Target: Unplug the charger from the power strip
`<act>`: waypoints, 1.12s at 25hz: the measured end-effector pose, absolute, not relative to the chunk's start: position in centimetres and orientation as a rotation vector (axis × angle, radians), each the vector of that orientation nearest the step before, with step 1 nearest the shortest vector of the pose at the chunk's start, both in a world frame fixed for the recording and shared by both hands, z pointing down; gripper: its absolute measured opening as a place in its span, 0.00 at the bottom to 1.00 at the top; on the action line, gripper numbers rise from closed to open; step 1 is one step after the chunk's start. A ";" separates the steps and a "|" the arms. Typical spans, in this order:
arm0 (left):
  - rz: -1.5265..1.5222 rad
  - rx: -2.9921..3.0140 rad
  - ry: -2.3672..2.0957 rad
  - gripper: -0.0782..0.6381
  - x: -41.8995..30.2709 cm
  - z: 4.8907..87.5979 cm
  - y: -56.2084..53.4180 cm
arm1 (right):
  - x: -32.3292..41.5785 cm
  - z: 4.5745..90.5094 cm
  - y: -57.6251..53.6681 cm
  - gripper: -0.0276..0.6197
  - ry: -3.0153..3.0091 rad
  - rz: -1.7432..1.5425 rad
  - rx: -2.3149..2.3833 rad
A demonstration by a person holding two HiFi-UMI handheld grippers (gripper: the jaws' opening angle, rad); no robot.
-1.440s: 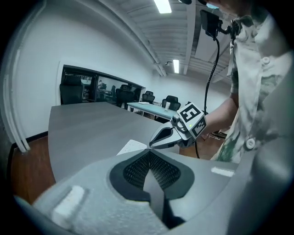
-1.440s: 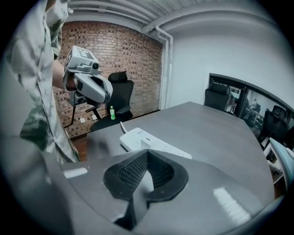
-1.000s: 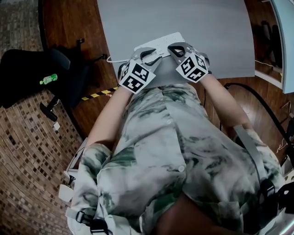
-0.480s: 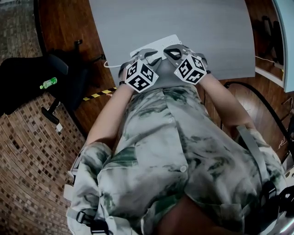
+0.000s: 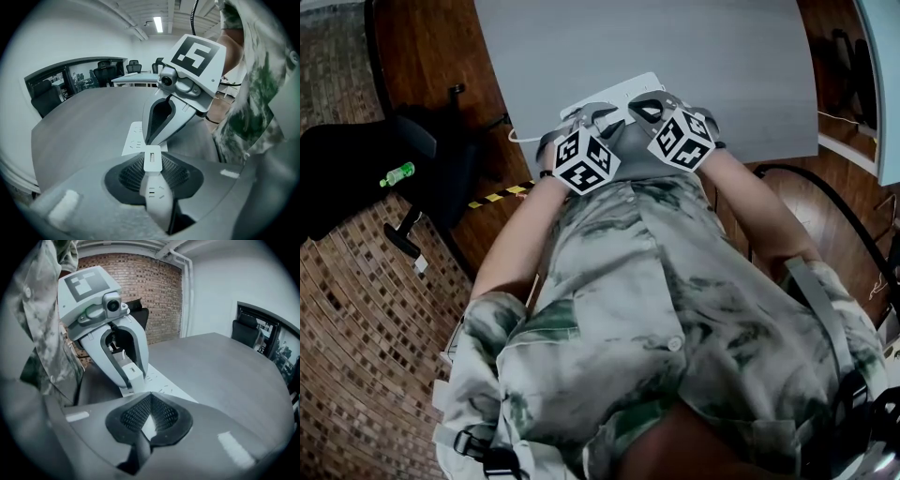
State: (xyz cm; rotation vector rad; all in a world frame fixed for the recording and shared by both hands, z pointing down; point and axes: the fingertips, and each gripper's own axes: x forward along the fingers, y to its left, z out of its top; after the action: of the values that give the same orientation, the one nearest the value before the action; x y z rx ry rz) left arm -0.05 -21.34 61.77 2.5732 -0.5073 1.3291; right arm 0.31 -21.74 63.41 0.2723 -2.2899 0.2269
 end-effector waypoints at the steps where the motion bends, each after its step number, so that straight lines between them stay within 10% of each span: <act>1: 1.339 2.574 -0.506 0.25 -0.1 61.8 -21.3 | 0.3 63.4 -21.7 0.05 -2.290 0.232 0.271; 28: 0.878 2.666 -0.842 0.26 -8.2 46.0 -20.0 | 0.8 58.6 -22.2 0.05 -2.298 0.065 0.507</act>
State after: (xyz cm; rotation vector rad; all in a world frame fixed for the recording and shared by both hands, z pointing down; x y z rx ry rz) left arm -8.17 -19.95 45.95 2.6664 -0.8419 0.8776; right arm 0.81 -22.22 58.55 0.5071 -2.2984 0.0649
